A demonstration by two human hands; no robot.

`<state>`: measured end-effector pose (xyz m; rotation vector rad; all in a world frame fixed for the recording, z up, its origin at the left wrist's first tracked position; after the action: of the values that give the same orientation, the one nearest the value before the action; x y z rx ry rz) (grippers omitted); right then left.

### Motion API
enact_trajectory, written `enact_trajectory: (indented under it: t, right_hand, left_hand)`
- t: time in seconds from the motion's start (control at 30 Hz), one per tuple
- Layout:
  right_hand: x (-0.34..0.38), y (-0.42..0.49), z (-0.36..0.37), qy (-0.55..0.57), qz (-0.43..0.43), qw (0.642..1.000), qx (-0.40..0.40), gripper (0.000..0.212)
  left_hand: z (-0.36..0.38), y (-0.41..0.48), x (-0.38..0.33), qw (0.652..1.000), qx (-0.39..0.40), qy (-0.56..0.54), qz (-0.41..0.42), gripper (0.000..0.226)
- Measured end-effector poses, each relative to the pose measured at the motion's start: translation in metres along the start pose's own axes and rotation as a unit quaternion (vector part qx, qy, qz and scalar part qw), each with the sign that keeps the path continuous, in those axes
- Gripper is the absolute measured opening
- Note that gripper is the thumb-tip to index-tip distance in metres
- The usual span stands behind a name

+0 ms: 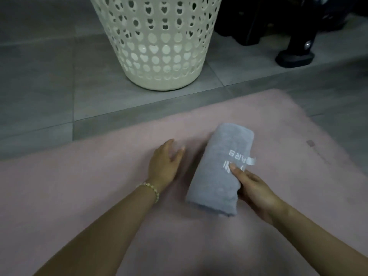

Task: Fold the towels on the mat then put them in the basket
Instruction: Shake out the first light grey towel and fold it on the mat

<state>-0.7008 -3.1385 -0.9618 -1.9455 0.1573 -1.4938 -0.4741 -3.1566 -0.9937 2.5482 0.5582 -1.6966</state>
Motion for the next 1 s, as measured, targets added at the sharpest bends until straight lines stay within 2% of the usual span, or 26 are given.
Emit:
enact_trajectory:
  t: [0.07, 0.13, 0.17, 0.3, 0.37, 0.53, 0.67, 0.73, 0.87, 1.0]
  right_hand:
    - [-0.004, 0.007, -0.020, 0.030, -0.002, 0.999, -0.029, 0.045]
    - [-0.006, 0.016, -0.032, 0.062, 0.002, 0.997, -0.035, 0.046]
    - [-0.006, 0.021, -0.037, 0.071, 0.003, 0.997, -0.038, 0.046]
    - [0.005, 0.048, -0.043, 0.111, -0.005, 0.993, -0.029, 0.060]
    - [0.020, 0.069, -0.042, 0.146, -0.026, 0.989, -0.027, 0.060]
    - [0.073, 0.130, -0.044, 0.240, -0.089, 0.966, -0.039, 0.035]
    - [0.063, 0.170, -0.040, 0.286, -0.048, 0.953, -0.084, 0.038]
    - [0.039, 0.179, -0.036, 0.268, -0.006, 0.956, -0.116, 0.039]
    - [0.025, 0.188, -0.040, 0.241, 0.020, 0.954, -0.178, 0.028]
    - [0.023, 0.187, -0.037, 0.253, 0.025, 0.937, -0.240, 0.040]
  left_hand:
    - [0.008, 0.003, 0.023, 0.986, -0.004, 0.167, 0.019, 0.098]
    - [0.016, 0.003, 0.040, 0.963, -0.018, 0.265, 0.034, 0.096]
    - [0.018, 0.003, 0.042, 0.958, -0.027, 0.280, 0.049, 0.093]
    - [0.018, 0.005, 0.043, 0.953, -0.033, 0.294, 0.060, 0.086]
    - [0.017, 0.007, 0.041, 0.955, -0.044, 0.285, 0.060, 0.088]
    - [0.018, 0.009, 0.043, 0.954, -0.040, 0.294, 0.048, 0.085]
    - [0.017, 0.009, 0.043, 0.954, -0.042, 0.295, 0.045, 0.085]
    - [0.017, 0.009, 0.043, 0.954, -0.044, 0.292, 0.047, 0.085]
    - [0.017, 0.010, 0.043, 0.958, -0.046, 0.279, 0.054, 0.083]
    - [0.016, 0.010, 0.043, 0.959, -0.051, 0.274, 0.057, 0.084]
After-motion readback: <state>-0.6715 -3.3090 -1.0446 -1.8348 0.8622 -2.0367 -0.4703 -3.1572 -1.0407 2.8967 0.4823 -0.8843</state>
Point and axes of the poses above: each hand's wrist, its own y-axis towards the middle knuckle, its own z-axis out of the palm, x = y × z, the point moved 7 cm from there along y, towards the middle knuckle, and after that the axes turned 15 degrees about -y, right-handed, at the moved point
